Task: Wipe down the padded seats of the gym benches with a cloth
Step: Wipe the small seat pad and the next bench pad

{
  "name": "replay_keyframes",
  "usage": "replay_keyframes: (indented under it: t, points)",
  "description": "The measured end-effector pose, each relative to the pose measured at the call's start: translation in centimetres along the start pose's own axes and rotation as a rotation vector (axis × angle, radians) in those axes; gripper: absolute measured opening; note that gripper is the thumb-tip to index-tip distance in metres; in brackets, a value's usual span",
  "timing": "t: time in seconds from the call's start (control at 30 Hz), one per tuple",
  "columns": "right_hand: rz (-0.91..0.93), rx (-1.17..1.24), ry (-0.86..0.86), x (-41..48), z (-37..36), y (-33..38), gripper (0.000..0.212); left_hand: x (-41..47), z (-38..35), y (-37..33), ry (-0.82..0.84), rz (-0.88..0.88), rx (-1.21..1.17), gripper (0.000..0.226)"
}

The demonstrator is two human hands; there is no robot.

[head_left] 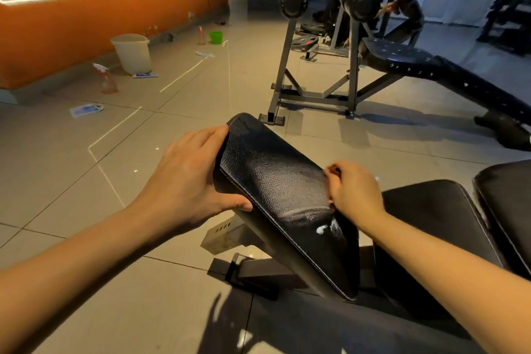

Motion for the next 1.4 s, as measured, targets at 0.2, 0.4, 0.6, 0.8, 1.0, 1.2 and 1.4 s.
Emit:
replay_keyframes:
  t: [0.2,0.4,0.6,0.8,1.0,1.2,1.4]
  points:
    - [0.240,0.279,-0.030,-3.2,1.4,8.0,0.017,0.3,-0.1,-0.2,0.016,0.006,0.020,0.129]
    - [0.229,0.112,-0.019,-2.2,0.6,3.8,0.016,0.0,-0.1,-0.1,0.008,0.010,0.039,0.129]
    - [0.077,0.131,0.058,-2.0,0.8,5.1,0.022,0.0,-0.1,-0.3,0.010,0.008,0.031,0.128]
    - [0.376,0.217,0.109,-3.7,2.5,7.7,0.018,0.0,-0.2,0.1,0.012,-0.001,0.079,0.132]
    - [-0.185,0.175,0.058,0.1,1.3,0.8,0.015,0.0,-0.4,0.5,-0.007,-0.026,0.076,0.132]
    - [0.227,0.397,0.178,-4.7,3.8,8.7,0.016,0.0,-0.4,0.7,-0.005,-0.025,0.053,0.128]
    - [-0.120,0.084,0.206,-0.9,3.0,1.1,0.005,0.0,-0.6,1.2,-0.026,-0.052,0.052,0.128]
Point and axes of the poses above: each hand's wrist, its own x-axis towards the middle knuckle, its own z-axis out of the back of the hand, y = z × x, the point moved 1 cm from there along x, towards the middle knuckle, and after that the axes turned 7 degrees about -x, right-handed, at the moved point
